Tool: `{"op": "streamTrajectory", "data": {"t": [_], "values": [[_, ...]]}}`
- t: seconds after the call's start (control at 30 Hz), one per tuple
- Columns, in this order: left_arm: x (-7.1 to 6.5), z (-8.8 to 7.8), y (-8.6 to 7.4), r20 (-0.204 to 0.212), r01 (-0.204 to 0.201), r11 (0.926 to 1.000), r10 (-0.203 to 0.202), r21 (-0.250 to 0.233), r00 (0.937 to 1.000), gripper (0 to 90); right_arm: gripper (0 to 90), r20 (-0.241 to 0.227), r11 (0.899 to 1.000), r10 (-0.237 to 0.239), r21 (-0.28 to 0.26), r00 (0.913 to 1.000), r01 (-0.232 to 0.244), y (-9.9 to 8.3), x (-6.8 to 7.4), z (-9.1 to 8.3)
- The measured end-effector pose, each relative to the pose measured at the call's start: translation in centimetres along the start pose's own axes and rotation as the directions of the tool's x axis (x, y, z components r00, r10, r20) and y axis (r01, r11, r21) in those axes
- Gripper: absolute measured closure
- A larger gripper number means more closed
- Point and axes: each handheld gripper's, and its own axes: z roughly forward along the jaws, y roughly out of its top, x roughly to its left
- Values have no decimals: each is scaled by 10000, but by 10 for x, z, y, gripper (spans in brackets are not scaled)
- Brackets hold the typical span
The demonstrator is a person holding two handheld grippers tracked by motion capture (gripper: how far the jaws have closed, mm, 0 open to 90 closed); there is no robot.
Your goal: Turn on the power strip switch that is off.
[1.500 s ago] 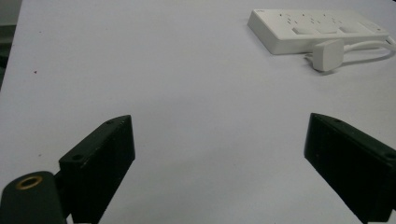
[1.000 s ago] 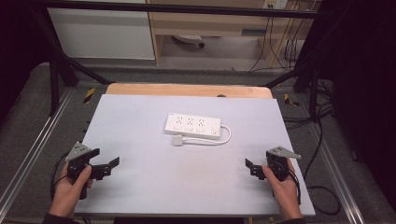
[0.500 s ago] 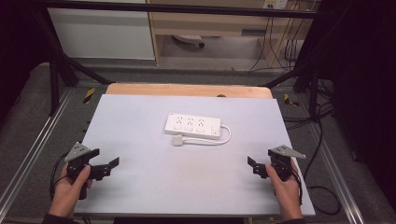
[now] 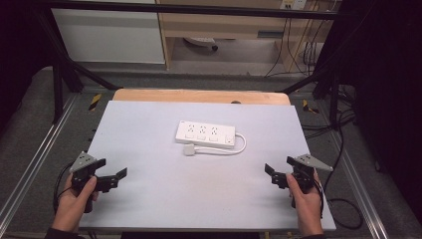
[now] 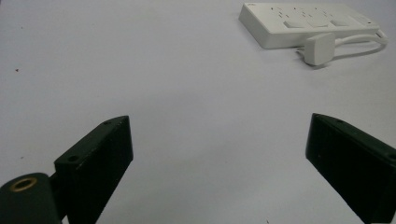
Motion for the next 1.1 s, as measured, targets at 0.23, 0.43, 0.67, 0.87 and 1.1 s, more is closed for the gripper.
{"op": "streamTrajectory", "data": {"t": [0.23,0.43,0.67,0.87,1.1], "values": [[0,0,-1,53,-11,10000,11,-5,10000,75,34,-167,9997,56,-247,9998,-61,5,6,-5],[1,0,-1,-10,65,10000,-65,37,10000,74,30,-245,9992,-239,-338,9994,231,18,13,-5],[-1,1,-1,27,26,10000,-26,57,10000,71,38,-268,9987,-505,107,9984,508,26,19,7],[1,1,-1,-38,88,9999,-87,114,10000,71,34,-454,9975,-695,113,9965,701,39,22,13],[0,1,-1,-77,52,9999,-51,149,10000,72,37,-613,9970,-752,158,9953,763,56,25,18]]}}
